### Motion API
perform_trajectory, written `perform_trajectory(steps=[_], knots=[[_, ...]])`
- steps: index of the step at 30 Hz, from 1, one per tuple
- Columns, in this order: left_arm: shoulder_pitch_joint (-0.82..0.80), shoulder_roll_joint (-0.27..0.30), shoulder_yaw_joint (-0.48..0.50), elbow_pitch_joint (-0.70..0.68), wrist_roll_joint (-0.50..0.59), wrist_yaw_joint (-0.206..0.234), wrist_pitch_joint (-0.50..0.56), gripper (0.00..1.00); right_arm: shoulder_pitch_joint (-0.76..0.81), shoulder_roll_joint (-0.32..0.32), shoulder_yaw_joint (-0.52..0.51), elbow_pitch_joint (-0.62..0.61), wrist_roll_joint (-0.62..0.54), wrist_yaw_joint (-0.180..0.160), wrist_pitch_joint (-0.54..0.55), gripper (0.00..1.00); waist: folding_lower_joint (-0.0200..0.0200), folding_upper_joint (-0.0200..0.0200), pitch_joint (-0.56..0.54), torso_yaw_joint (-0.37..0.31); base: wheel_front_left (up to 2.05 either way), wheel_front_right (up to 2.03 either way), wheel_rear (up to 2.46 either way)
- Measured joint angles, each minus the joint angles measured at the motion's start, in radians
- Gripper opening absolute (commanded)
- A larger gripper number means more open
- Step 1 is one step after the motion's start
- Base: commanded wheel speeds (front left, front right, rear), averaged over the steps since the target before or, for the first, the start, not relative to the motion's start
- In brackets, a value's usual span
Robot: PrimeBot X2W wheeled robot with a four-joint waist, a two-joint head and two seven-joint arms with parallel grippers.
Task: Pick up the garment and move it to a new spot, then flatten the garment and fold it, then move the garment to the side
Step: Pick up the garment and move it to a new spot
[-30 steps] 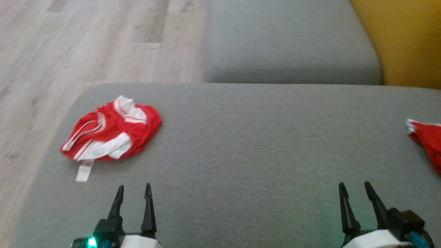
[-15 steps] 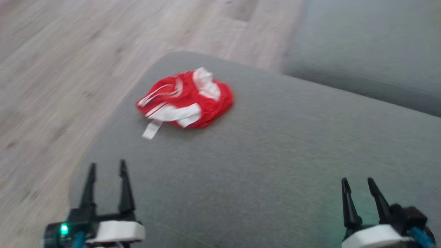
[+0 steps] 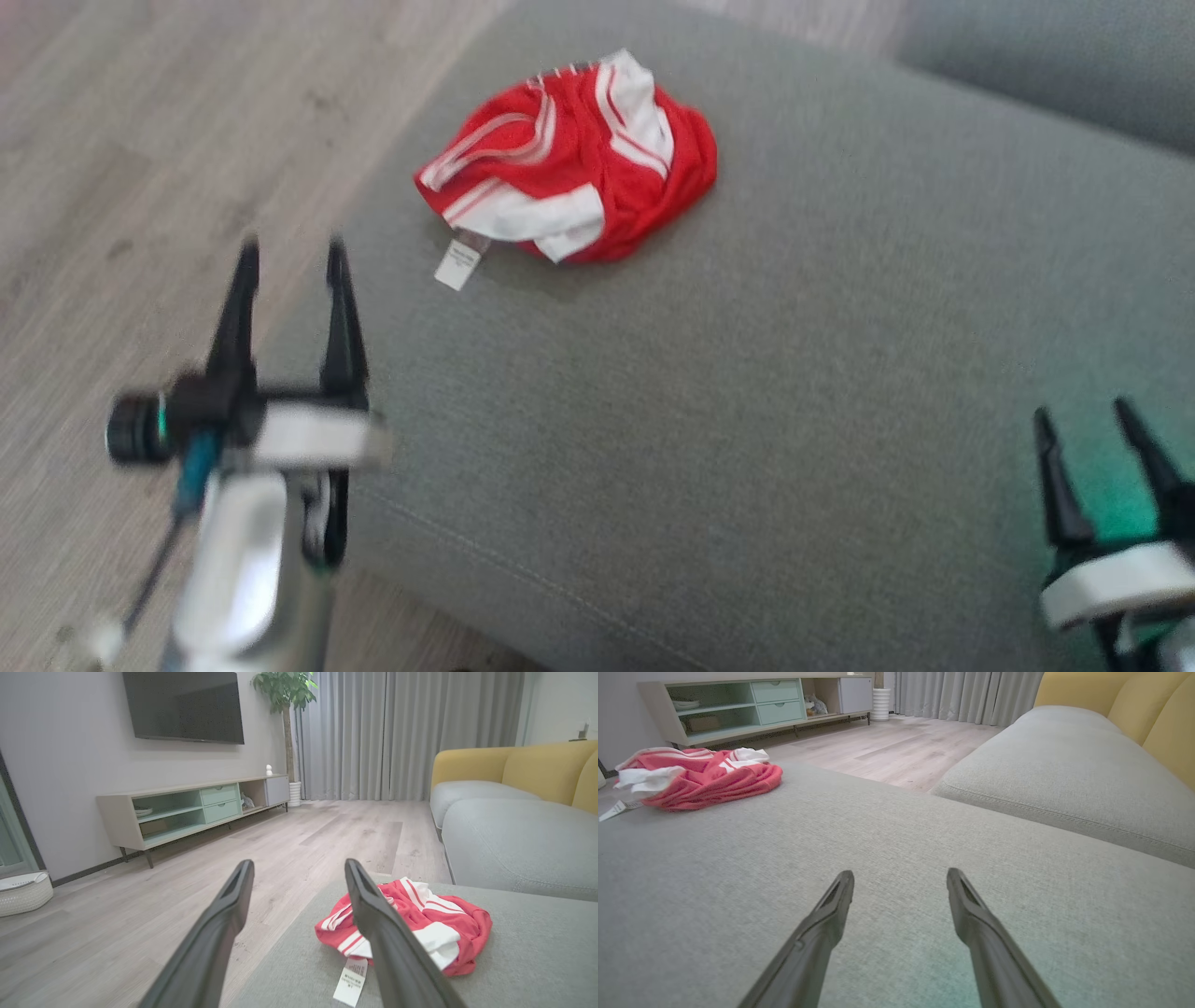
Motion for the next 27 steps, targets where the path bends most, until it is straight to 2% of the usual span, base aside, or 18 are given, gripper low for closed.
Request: perform_trajectory(steps=[4,8,16,21,26,27], knots=[[-0.185,0.002,0.002,0.157,0.0,-0.029,-0.001,1.0,-0.045,-0.069,0.004,-0.024,0.0,0.0,0.0,1.0,0.0001,0.0,0.079,-0.019,0.0,0.0,0.0],[-0.345,0.006,0.002,0.377,0.002,-0.044,-0.001,1.0,-0.109,-0.134,0.006,-0.057,0.0,0.0,0.0,1.0,0.0,0.0,0.153,-0.061,0.0,0.0,0.0],[-0.604,0.03,0.025,0.738,0.0,-0.015,0.036,1.0,-0.155,-0.187,-0.003,-0.119,0.001,0.0,-0.005,1.0,-0.0001,0.0,0.304,-0.165,0.0,0.0,0.0],[-0.66,0.071,0.031,0.84,-0.005,-0.007,0.037,1.0,-0.206,-0.191,0.004,-0.15,0.001,0.0,-0.013,1.0,-0.0003,0.0,0.371,-0.215,0.0,0.0,0.0],[-0.701,0.096,0.03,0.864,-0.005,-0.013,0.015,1.0,-0.228,-0.192,0.004,-0.168,0.001,0.0,-0.017,1.0,-0.0004,0.0,0.407,-0.246,0.0,0.0,0.0],[-0.71,0.101,0.026,0.865,-0.004,-0.018,0.011,0.91,-0.231,-0.192,0.003,-0.172,0.001,0.0,-0.021,1.0,-0.0004,0.0,0.414,-0.251,0.0,0.0,0.0]])
